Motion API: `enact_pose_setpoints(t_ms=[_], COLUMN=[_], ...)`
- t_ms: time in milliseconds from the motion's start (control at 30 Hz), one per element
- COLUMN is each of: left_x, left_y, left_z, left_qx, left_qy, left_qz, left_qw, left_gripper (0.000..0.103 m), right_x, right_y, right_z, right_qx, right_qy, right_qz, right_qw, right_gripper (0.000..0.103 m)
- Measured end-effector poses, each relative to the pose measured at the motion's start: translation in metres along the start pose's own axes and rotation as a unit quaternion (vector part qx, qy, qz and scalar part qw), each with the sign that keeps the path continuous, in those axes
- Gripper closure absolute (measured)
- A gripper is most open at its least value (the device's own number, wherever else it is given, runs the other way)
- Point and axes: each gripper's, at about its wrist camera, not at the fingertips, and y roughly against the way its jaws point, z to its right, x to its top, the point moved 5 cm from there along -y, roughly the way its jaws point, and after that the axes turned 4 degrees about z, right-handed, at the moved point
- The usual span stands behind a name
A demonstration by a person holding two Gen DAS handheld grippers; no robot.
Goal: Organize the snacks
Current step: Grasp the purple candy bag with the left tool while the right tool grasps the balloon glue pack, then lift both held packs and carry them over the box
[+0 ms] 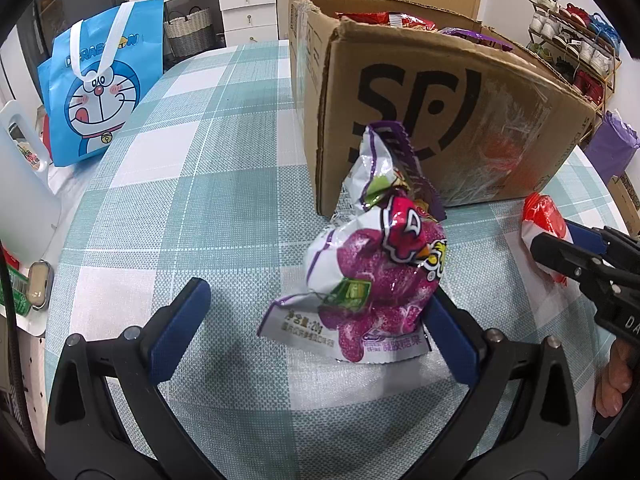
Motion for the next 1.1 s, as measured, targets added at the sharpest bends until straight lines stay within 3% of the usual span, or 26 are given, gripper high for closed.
enact_pose_setpoints(t_ms=[200, 300, 367, 500, 533, 567, 1100], left_x=[0.001, 0.001, 0.002, 0.003, 0.003, 0.003, -0.001], left_y=[0.0, 0.003, 0.006, 0.011, 0.012, 0.013, 0.037], left_z=[0.0, 0.003, 0.007, 0.01, 0.011, 0.013, 0.018], left_qx=[-0.009, -0.009, -0.016, -0.02, -0.026, -0.04, -0.063], left_qy=[0.0, -0.008, -0.016, -0.021, -0.02, -0.019, -0.009], left_qz=[0.001, 0.005, 0.01, 0.017, 0.018, 0.013, 0.037], left_qw=[1.0, 0.9999, 0.9997, 0.9994, 0.9993, 0.9989, 0.9973], left_gripper=[0.001, 0.01, 0.022, 0.033, 0.051, 0.059, 0.064], right_x=[0.0, -0.001, 0.0, 0.0, 0.0, 0.0, 0.0], right_y=[-0.004, -0.005, -0.006, -0.004, -0.004, -0.004, -0.001], right_z=[0.0, 0.001, 0.001, 0.002, 0.002, 0.003, 0.0], right_qx=[0.004, 0.006, 0.007, 0.01, 0.01, 0.01, 0.006], right_qy=[-0.005, -0.007, -0.008, -0.01, -0.011, -0.011, -0.005], right_qz=[-0.004, -0.004, -0.004, -0.003, -0.003, -0.003, 0.005], right_qw=[1.0, 1.0, 1.0, 1.0, 1.0, 1.0, 1.0], right_gripper=[0.059, 0.059, 0.059, 0.059, 0.059, 0.059, 0.059])
